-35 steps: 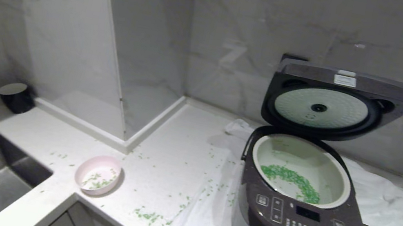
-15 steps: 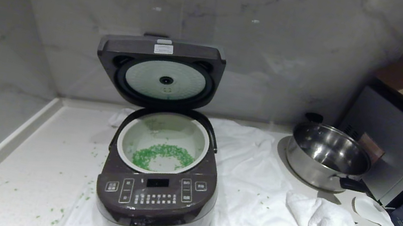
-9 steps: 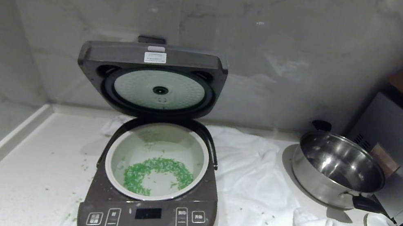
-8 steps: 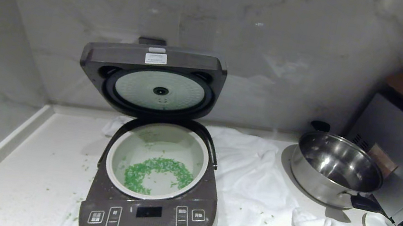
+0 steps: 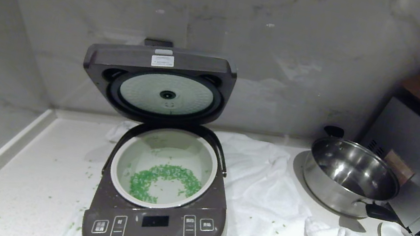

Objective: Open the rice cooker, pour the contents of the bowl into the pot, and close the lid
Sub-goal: Pick up the bowl on the table

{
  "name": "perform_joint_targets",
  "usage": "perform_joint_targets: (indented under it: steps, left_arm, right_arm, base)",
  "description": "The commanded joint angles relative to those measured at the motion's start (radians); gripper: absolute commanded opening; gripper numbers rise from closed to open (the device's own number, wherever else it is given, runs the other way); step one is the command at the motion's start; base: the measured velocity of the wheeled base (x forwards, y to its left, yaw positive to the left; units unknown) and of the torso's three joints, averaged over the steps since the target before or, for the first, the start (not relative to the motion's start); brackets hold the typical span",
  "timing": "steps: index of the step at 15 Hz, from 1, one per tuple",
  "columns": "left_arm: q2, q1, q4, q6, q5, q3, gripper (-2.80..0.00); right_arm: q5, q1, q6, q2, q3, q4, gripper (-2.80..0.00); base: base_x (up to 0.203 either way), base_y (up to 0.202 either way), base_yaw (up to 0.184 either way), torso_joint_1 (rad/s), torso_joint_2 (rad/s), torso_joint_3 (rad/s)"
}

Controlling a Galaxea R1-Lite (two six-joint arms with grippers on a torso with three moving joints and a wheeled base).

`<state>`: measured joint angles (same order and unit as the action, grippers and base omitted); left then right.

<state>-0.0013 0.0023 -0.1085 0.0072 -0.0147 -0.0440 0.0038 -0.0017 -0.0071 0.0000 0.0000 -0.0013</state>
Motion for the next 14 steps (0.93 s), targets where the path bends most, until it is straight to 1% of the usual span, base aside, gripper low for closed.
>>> perform_joint_targets:
  steps: [1,3,5,6,8,10,11,12,13,14]
  left_arm:
    - [0.006,0.002,0.000,0.014,-0.008,-0.025,-2.80]
    - [0.095,-0.002,0.001,0.001,-0.045,-0.133,-2.80]
    - [0.269,-0.004,0.001,-0.020,-0.094,-0.240,-2.80]
    - [0.371,0.004,-0.003,-0.031,-0.138,-0.279,-2.80]
    - [0.591,0.057,-0.012,-0.066,-0.235,-0.337,-2.80]
    - [0.793,0.167,-0.033,-0.100,-0.301,-0.402,-2.80]
    - [0.875,0.245,-0.066,-0.099,-0.321,-0.431,-2.80]
    - [0.941,0.337,-0.111,-0.080,-0.331,-0.456,-2.80]
    - [0.981,0.428,-0.148,-0.045,-0.322,-0.475,-2.80]
    - [1.002,0.515,-0.170,0.004,-0.296,-0.486,-2.80]
  right_arm:
    - [0.001,0.000,-0.001,0.000,0.000,0.000,-2.80]
    - [0.001,0.000,-0.001,0.000,0.001,0.000,-2.80]
    - [0.001,0.000,-0.001,0.000,0.000,0.000,-2.80]
    - [0.001,0.000,-0.001,0.000,0.000,0.000,-2.80]
    - [0.001,0.000,-0.001,0.000,0.000,0.000,-2.80]
    - [0.001,0.000,-0.001,0.000,0.001,0.000,-2.80]
    - [0.001,0.000,-0.001,0.000,0.002,0.000,-2.80]
    - [0.001,0.000,-0.001,0.000,0.000,0.000,-2.80]
    - [0.001,0.000,-0.001,0.000,0.000,0.000,-2.80]
    - [0.001,0.000,-0.001,0.000,0.000,0.000,-2.80]
  base:
    - [0.000,0.000,0.000,0.000,0.00,0.000]
    - [0.000,0.000,0.000,0.000,0.00,0.000]
    - [0.000,0.000,0.000,0.000,0.00,0.000]
    - [0.000,0.000,0.000,0.000,0.00,0.000]
    - [0.000,0.000,0.000,0.000,0.00,0.000]
    - [0.000,0.000,0.000,0.000,0.00,0.000]
    - [0.000,0.000,0.000,0.000,0.00,0.000]
    - [0.000,0.000,0.000,0.000,0.00,0.000]
    - [0.000,0.000,0.000,0.000,0.00,0.000]
    - [0.000,0.000,0.000,0.000,0.00,0.000]
